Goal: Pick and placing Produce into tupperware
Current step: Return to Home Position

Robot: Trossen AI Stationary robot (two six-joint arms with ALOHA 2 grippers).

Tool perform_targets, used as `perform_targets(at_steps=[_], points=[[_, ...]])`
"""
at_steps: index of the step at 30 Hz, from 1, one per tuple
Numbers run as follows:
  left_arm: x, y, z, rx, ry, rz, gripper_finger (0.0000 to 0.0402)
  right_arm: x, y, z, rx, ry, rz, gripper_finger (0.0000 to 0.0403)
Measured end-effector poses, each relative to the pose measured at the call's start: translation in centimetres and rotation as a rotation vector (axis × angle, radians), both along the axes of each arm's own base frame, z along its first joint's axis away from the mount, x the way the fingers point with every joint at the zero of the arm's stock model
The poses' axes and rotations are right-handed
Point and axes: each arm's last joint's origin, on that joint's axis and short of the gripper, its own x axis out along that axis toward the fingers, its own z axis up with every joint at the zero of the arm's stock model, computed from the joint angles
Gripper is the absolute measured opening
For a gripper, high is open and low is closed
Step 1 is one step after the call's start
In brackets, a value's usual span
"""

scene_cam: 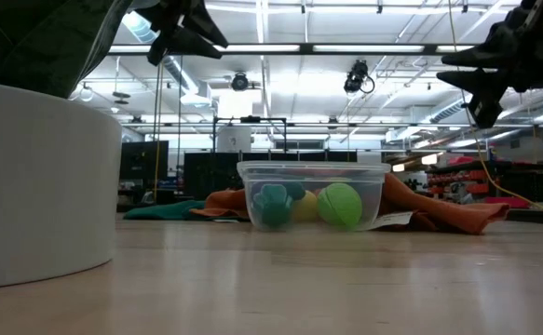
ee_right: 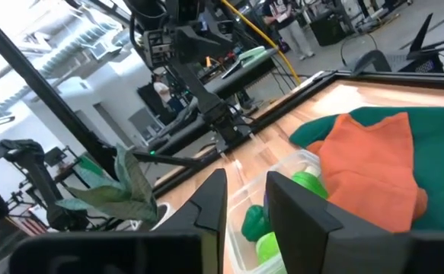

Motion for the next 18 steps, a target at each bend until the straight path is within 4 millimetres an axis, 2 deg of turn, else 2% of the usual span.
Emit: perform_targets(at_steps=[18], points=[[-0.06,-0.02,-0.16,-0.004,0.018,-0.006,0.0119,-0.13,-0.23,0.91,-0.045,-0.085,-0.064,0.0033]])
